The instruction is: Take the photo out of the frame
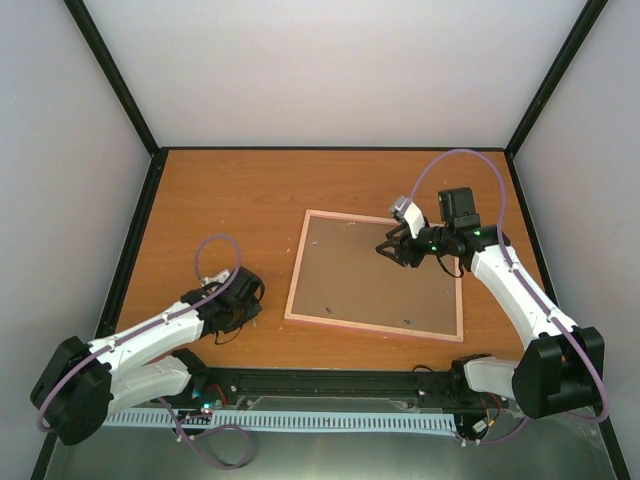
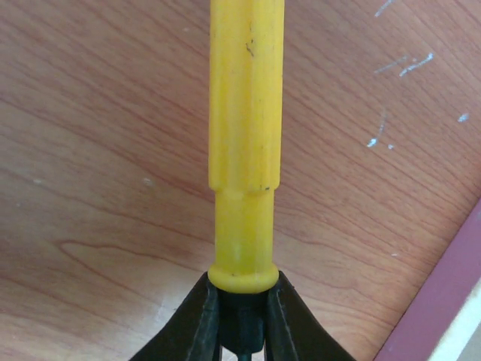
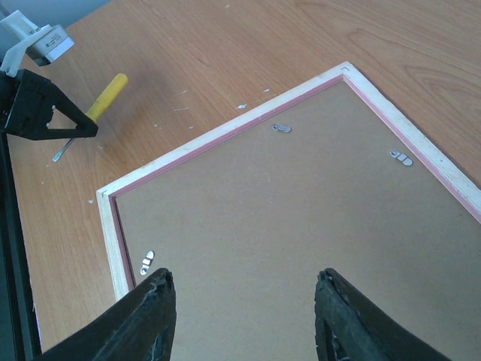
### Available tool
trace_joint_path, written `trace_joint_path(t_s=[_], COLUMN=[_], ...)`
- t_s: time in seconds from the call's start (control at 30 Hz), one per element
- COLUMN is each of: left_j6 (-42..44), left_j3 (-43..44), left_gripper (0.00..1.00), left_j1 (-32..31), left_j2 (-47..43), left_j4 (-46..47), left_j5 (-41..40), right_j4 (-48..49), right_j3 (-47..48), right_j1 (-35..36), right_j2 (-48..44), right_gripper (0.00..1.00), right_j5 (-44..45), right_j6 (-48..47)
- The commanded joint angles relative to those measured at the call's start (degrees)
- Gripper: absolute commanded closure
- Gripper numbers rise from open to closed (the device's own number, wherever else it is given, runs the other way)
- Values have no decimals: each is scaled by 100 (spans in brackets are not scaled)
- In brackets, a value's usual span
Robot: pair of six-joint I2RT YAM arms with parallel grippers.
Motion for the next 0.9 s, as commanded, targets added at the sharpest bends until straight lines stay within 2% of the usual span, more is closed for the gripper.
trace_joint_path(t_s=[0.0,0.3,0.77,0.83,0.87], left_j6=[-507,-693,-676,-516,-457], left_j3=[-49,-240,-258,-70,57], left_gripper=[87,80,77,71,63], left_j1=[50,79,124,117,122], left_j2=[-73,-116,-177,-227,-273], left_j4=[-145,-122,-137,-281,-396], left_j5=[-232,-189,-218,-153,-138], right_j4=[-55,-91,-145,-151,-156], right_j3=[4,8,28,32,20], right_j1=[-33,-33,-31,-27,-23], right_j2=[-69,17,72,72,71], right_gripper=[50,50,50,50,50], right_j5=[-20,-11,5,1,-8], right_j6=[-69,-113,-156,-165,-170])
